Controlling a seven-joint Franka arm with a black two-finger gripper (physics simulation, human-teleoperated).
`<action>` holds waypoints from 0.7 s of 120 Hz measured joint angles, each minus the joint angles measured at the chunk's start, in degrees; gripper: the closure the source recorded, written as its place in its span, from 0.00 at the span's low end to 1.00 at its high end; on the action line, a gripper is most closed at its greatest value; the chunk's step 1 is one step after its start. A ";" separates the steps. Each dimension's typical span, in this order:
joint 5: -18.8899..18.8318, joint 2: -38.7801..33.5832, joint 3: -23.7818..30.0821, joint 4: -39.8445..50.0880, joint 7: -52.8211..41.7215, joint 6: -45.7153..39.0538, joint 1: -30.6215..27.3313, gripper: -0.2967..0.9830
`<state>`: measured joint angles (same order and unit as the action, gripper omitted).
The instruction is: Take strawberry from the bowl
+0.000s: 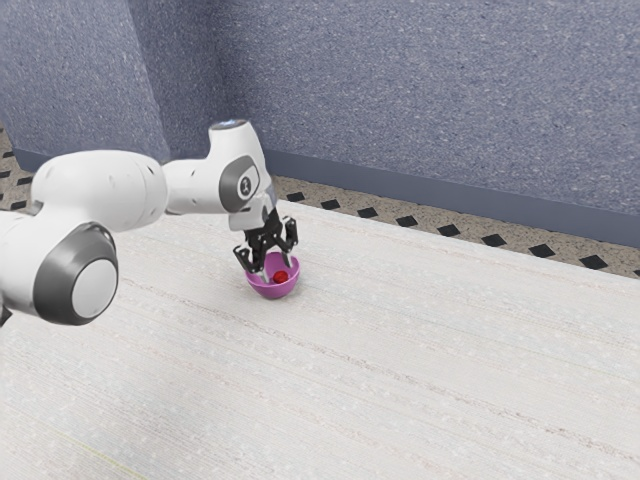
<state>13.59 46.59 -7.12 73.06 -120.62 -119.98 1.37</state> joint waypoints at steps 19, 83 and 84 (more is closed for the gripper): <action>0.28 0.48 0.00 0.00 -0.34 -0.51 -0.05 0.46; 0.51 1.75 0.10 0.12 -1.20 -1.76 -0.20 0.53; 0.52 1.77 0.11 0.11 -1.22 -1.77 -0.20 0.53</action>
<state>14.11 48.36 -7.01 73.17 -121.84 -121.75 1.17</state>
